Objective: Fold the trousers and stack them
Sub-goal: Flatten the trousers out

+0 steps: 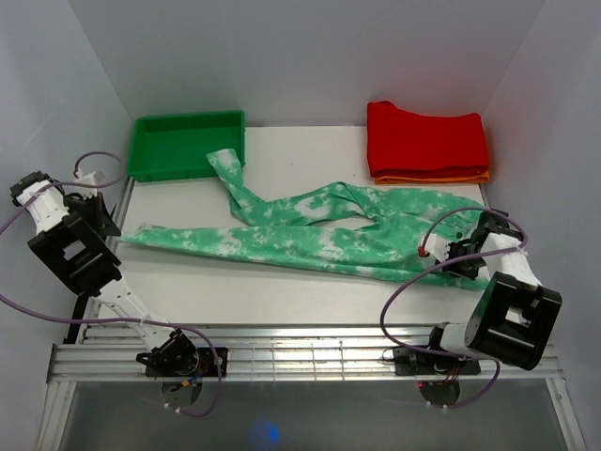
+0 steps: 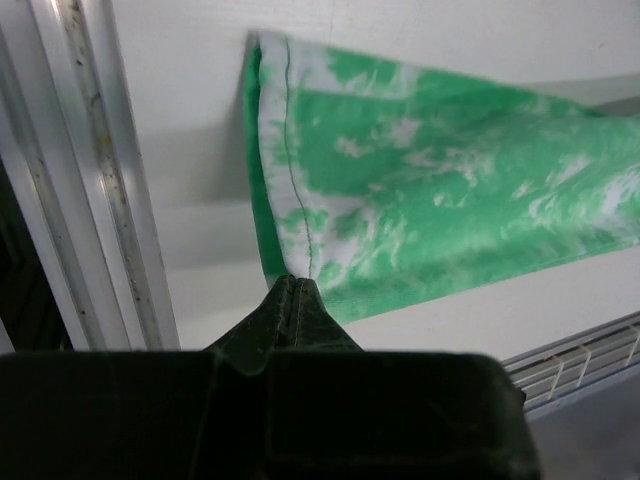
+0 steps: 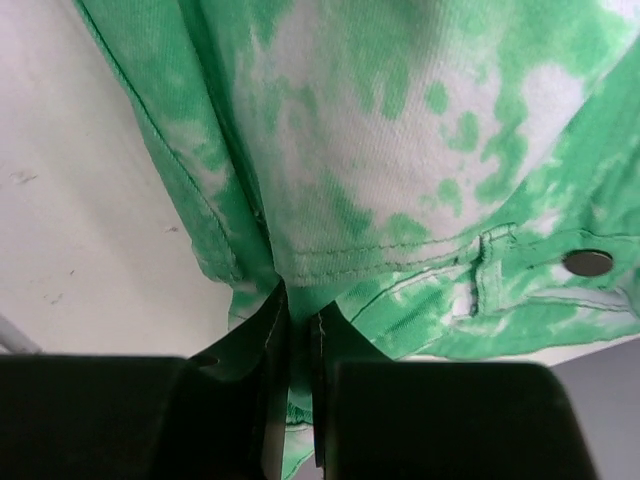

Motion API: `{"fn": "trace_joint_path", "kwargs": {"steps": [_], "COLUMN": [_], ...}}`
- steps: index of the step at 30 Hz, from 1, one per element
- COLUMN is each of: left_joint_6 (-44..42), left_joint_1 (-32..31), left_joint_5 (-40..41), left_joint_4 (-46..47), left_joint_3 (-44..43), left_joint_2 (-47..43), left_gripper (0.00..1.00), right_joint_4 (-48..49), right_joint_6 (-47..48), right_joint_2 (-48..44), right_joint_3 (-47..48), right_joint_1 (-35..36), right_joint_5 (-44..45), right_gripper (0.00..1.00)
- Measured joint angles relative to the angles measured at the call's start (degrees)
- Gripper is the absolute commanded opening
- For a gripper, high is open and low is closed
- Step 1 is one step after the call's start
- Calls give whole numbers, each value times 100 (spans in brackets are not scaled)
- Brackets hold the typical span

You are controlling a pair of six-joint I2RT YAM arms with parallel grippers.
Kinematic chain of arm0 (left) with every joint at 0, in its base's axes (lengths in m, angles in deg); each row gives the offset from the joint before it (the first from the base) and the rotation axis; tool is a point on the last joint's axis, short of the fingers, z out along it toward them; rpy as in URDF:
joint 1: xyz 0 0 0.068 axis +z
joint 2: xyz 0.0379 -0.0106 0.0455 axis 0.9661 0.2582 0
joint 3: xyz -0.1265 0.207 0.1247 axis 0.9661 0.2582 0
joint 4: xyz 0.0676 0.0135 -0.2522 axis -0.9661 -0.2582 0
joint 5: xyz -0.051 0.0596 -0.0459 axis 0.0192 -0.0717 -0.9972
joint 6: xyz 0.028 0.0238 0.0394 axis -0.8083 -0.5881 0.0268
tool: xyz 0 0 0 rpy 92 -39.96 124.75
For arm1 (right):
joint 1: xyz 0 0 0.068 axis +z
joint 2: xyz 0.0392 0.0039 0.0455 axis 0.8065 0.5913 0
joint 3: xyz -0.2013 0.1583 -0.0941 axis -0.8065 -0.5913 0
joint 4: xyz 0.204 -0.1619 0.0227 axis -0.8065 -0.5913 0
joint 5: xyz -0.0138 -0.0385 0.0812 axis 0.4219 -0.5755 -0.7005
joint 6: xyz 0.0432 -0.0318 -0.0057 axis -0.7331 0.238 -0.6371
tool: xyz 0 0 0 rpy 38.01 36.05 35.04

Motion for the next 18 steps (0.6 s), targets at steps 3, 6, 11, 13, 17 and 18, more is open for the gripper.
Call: {"fn": "trace_joint_path", "kwargs": {"steps": [3,6,11,13,17,18], "left_joint_6": [-411,-636,-573,-505,-446,-446], "left_joint_1": [68,116,107,96,79,76], "left_joint_5": [144,203,44,-92,-254,-264], "left_joint_4": [-70,-205,-474,-535,-584,-581], "left_joint_3": [459,664,129,-214,-358,-356], "left_joint_2": [-13,-13,-2,0,0,0], "left_gripper": [0,0,0,0,0,0], "right_joint_4": [-404,-815,-1268,-1329,-1502,-1561], "right_joint_6": [208,363,249,188,391,514], "right_joint_2": [-278,-452,-151,35,107,107], "right_joint_3": [98,396,1032,1231,1408,1440], "right_joint_1": [-136,-271,-304,-369,-831,-960], "right_joint_5": [-22,-63,-170,-205,-201,-125], "right_gripper": [8,8,58,77,98,98]}}
